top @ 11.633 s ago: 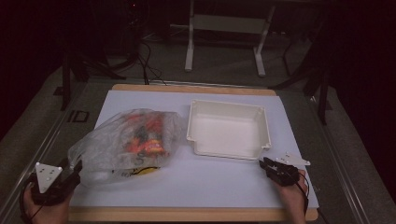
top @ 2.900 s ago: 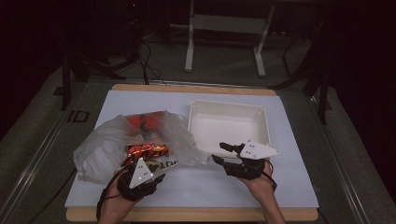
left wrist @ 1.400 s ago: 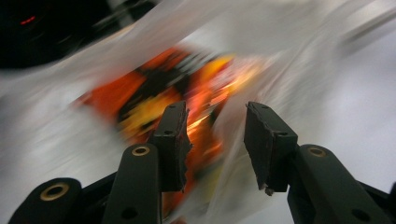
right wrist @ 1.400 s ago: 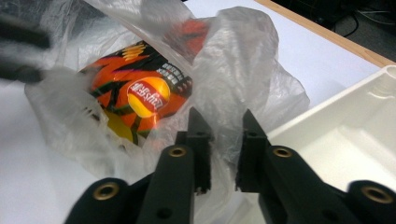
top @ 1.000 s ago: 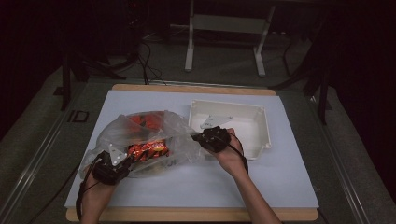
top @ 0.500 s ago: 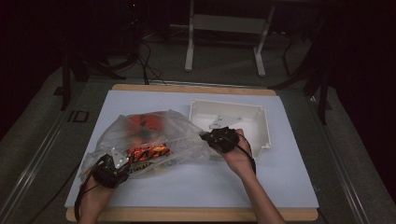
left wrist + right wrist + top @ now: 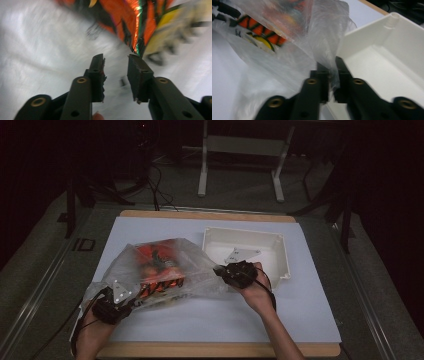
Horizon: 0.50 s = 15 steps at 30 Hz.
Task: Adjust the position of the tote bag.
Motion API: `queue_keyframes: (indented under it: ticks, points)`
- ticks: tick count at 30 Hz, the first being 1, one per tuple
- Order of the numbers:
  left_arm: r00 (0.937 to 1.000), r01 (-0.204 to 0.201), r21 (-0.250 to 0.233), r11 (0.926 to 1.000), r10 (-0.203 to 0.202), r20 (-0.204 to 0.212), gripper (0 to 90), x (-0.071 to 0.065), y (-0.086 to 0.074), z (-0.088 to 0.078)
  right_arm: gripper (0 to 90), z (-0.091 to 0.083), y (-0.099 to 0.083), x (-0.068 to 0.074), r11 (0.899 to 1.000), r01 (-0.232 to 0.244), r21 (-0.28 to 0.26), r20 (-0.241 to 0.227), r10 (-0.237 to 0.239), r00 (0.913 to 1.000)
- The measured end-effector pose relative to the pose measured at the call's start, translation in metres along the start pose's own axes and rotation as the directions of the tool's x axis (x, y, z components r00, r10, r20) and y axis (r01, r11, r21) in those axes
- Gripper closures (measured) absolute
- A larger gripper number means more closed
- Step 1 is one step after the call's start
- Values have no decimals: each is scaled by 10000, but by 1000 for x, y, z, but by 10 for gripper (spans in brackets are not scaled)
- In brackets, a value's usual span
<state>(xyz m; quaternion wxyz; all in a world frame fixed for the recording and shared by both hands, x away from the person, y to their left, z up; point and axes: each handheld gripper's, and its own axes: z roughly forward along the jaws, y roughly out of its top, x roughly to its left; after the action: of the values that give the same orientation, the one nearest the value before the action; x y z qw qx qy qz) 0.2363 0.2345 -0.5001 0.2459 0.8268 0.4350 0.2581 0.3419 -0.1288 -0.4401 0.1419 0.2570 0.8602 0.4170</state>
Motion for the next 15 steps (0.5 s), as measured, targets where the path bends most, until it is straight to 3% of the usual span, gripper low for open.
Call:
queue_keyframes:
  ticks: [3, 9, 14, 15]
  points:
    - [9989, -394, -383, 9985, 403, 221, 602, -7, 4, -8, 638, -3, 4, 1, 9996, 66, -262, -224, -72, 9997]
    - [9966, -809, -865, 9930, 821, 99, 569, -17, 12, -25, 511, -16, 13, 6, 9966, 338, -745, -271, -359, 9990]
    - [9930, -1177, -1248, 9852, 1171, -126, 558, -23, 18, -38, 505, -25, 17, 10, 9930, 450, -1094, -219, -477, 9986]
    - [9907, -1358, -1279, 9824, 1336, -262, 558, -24, 22, -41, 596, -29, 19, 14, 9889, 523, -1391, -436, -588, 9973]
